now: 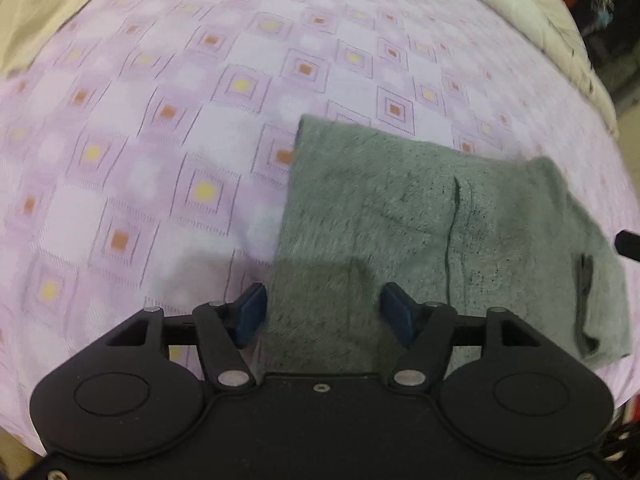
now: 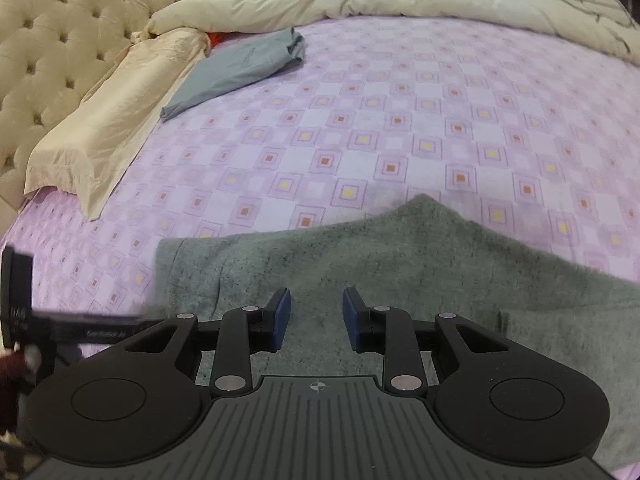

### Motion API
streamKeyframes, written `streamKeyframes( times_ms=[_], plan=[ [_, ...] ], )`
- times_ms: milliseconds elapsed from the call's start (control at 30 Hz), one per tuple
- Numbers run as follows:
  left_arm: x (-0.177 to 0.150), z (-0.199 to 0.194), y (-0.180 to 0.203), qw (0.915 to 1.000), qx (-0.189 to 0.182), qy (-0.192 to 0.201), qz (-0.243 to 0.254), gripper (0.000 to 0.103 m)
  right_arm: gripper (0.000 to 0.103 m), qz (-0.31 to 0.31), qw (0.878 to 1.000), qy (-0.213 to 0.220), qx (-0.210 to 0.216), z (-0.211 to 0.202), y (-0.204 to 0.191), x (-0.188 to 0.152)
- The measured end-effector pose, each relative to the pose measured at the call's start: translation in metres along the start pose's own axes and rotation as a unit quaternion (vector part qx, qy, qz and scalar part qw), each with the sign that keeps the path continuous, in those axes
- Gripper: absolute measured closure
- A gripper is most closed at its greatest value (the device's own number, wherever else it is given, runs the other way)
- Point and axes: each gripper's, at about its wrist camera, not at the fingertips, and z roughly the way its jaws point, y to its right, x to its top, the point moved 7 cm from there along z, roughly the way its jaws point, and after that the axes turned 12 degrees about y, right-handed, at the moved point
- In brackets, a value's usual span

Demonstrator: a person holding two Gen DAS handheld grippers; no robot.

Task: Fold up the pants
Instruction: 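Move the open left gripper to the folded sweatpants edge and grasp it, then lift the sweatpants edge with the left gripper and fold it over the stack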

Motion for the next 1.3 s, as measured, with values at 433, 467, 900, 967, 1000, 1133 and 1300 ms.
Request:
streamKeyframes(
  times_ms=[433,467,900,967,1000,1133,1300],
  plan=[
    [0.035,0.037,0.022,0.9914,-0.118,-0.036,-0.044,0.003,0.075,0.001,1.000,-0.011,0.008,0.004,-0.002,-0.005],
    [0.036,0.037,0.022,0.9895,-0.127,-0.039,-0.058,0.004,0.075,0.003,1.000,-0.012,0.006,0.004,0.000,-0.006],
    [0.037,-0.003,0.022,0.9954,-0.030,0.007,-0.091,0.080,0.092,0.036,0.994,-0.053,-0.089,0.070,0.077,0.006],
    [0.038,0.003,0.025,0.9959,-0.022,0.005,-0.087,0.080,0.092,0.021,0.992,-0.069,-0.101,0.091,0.086,0.009],
    [0.037,0.007,0.025,0.9962,-0.019,0.003,-0.085,0.078,0.092,0.017,0.991,-0.075,-0.108,0.100,0.090,0.011],
    [0.033,0.017,0.018,0.9971,0.000,-0.013,-0.075,0.057,0.094,0.043,0.989,-0.068,-0.121,0.120,0.102,0.024],
    [0.008,0.012,0.012,0.9976,-0.009,-0.044,-0.052,0.045,0.092,0.078,0.990,-0.062,-0.105,0.109,0.101,0.015]
  ],
)
